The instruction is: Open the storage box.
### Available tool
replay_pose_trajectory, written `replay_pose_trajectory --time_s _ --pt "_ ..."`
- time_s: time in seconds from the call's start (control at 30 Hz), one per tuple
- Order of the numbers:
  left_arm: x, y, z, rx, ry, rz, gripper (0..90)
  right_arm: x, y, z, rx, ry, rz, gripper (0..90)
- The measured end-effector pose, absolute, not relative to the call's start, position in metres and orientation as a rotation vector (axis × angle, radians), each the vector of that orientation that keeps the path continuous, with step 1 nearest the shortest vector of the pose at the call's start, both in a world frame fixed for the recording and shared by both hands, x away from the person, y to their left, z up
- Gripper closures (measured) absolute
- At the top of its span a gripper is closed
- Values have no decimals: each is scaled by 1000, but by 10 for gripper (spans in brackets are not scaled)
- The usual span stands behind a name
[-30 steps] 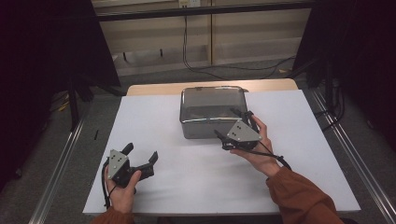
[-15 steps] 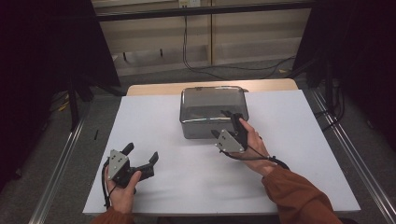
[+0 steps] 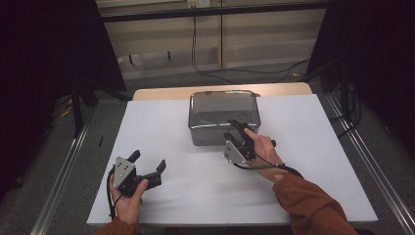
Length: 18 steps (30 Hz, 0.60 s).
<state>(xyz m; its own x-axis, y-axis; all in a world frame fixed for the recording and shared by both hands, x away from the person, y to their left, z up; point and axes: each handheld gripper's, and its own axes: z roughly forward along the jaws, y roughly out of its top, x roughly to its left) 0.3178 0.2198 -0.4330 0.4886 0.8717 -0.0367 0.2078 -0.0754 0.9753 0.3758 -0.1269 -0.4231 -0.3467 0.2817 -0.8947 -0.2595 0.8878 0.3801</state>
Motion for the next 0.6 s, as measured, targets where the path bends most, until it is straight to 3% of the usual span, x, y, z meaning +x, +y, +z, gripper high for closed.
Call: replay_pose_trajectory --time_s 0.6 --pt "319 219 -434 1610 950 696 33 372 -119 -428 -32 1852 472 715"
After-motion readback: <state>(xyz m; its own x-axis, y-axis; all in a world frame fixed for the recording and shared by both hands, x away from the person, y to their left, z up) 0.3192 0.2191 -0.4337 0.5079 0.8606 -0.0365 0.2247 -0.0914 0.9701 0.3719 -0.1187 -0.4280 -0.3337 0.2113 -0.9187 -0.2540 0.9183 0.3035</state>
